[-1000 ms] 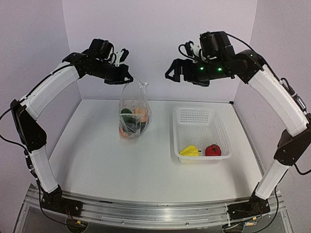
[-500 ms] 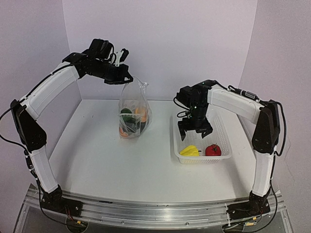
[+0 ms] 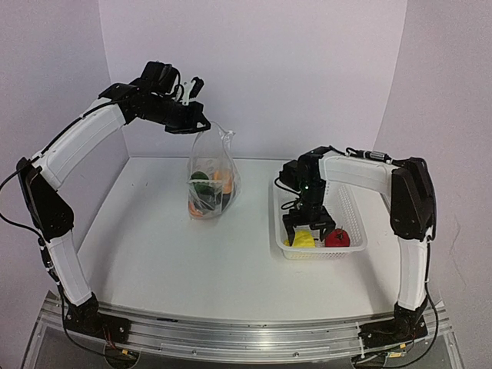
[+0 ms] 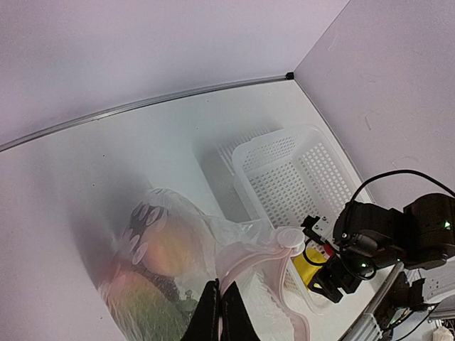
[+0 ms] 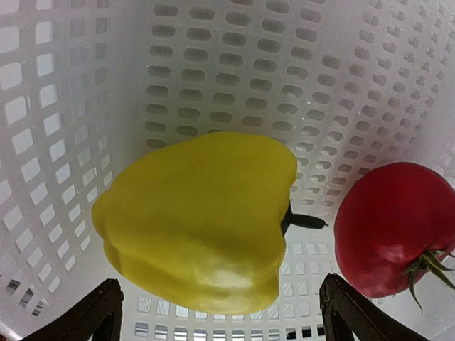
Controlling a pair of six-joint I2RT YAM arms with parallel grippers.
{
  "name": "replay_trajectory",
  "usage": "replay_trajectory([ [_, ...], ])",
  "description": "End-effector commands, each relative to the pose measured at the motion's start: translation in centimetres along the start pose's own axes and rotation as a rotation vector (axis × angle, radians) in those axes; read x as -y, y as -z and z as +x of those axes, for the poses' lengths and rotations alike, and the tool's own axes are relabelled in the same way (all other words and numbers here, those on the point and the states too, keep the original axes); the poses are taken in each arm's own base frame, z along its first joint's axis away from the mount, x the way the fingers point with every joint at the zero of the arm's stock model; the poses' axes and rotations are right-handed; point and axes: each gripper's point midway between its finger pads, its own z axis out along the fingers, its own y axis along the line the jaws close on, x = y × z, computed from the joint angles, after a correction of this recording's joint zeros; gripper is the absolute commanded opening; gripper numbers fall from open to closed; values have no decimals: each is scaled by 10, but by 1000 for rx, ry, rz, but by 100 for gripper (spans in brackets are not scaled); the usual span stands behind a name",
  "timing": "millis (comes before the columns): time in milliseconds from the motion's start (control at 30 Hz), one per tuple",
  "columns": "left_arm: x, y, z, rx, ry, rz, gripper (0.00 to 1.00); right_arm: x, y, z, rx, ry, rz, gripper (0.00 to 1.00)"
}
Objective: Place the food in the zip-top bag and seal the zipper
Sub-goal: Pick up the fake vegetable from the bin.
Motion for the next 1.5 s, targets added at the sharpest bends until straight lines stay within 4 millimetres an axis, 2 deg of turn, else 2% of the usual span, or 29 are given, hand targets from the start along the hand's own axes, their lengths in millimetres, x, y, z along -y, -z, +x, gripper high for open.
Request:
replay_trajectory([
  [0,14,26,-26,99,-24,27,0,-8,-19,-8,-2,7,-49,91],
  [167,14,25,-25,98,-26,25,0,-13,-32,-16,18,5,-73,87],
  [267,14,26,-26,99,-27,25,0,-7,-37,-20,23,-6,-59,80],
  [333,13,26,-26,100,-28,24,0,-4,-36,-22,35,-11,-51,70],
  [367,13,26,-26,99,-28,23,0,-4,-34,-23,45,-10,-52,61],
  [467,13,25,-25,96,-28,22,0,3,-19,-29,106,-2,-20,44],
  [567,12,25,-25,96,-27,21,0,6,0,-35,172,17,-9,30],
  [733,12,22,-24,90,-26,24,0,12,40,-42,286,51,4,18],
  [867,13,22,-23,89,-26,26,0,18,73,-45,356,71,25,14],
  [933,12,21,-23,88,-26,26,0,21,99,-48,415,78,33,9],
  [1067,12,20,-22,84,-23,28,0,17,167,-54,581,67,-26,3],
  [1167,12,18,-22,81,-23,31,0,-2,230,-53,744,88,-126,0],
  [1233,12,18,-21,79,-22,32,0,-28,270,-48,866,151,-198,0],
  [1267,12,17,-21,78,-22,33,0,-53,290,-42,932,216,-264,0],
  [1333,12,16,-21,79,-22,33,0,-99,313,-26,992,335,-400,0],
  [1400,12,17,-22,80,-24,31,0,-137,322,-11,987,411,-544,0],
  [1467,12,17,-23,83,-27,31,0,-166,327,-5,975,441,-662,0],
])
